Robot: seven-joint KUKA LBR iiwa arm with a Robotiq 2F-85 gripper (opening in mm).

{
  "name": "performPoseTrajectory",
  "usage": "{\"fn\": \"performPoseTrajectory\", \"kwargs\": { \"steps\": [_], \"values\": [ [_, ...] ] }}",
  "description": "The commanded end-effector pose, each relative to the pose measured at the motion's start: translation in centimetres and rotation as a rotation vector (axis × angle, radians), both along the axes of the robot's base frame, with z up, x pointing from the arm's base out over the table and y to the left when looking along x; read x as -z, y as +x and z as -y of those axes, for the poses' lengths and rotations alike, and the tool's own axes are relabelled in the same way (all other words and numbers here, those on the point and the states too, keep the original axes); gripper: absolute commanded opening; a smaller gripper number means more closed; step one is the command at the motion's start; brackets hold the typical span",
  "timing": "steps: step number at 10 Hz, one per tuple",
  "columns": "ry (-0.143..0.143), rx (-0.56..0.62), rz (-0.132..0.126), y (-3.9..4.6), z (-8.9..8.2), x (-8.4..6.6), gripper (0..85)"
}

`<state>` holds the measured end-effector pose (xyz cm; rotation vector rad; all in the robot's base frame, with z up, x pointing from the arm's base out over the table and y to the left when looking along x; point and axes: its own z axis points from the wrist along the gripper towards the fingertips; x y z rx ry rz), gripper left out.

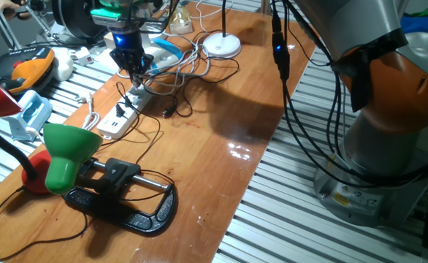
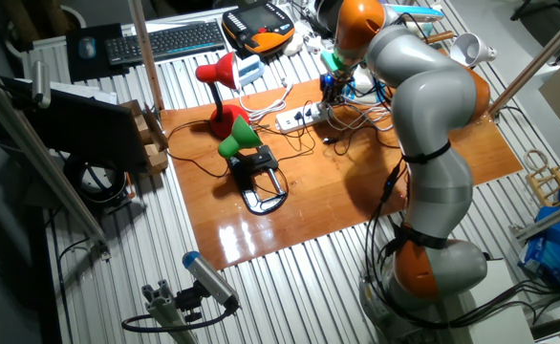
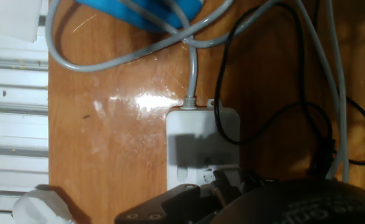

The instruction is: Plug in the power cord of the desk lamp, turn on the socket, and light up the desk lamp

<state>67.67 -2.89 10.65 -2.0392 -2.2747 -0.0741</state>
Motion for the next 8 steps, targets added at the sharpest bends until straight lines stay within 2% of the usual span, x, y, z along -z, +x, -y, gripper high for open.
{"fn": "performPoseTrajectory", "kwargs": {
  "steps": [1, 5, 6, 8],
  "values": [
    [0.008, -0.016, -0.005, 0.01, -0.04, 0.06, 0.0],
    [0.059, -0.014, -0.044, 0.17, -0.08, 0.52, 0.0],
    [0.06, -0.01, -0.048, 0.12, -0.05, 0.59, 0.0],
    [0.057, -0.015, -0.039, 0.07, 0.06, 0.62, 0.0]
  ]
}}
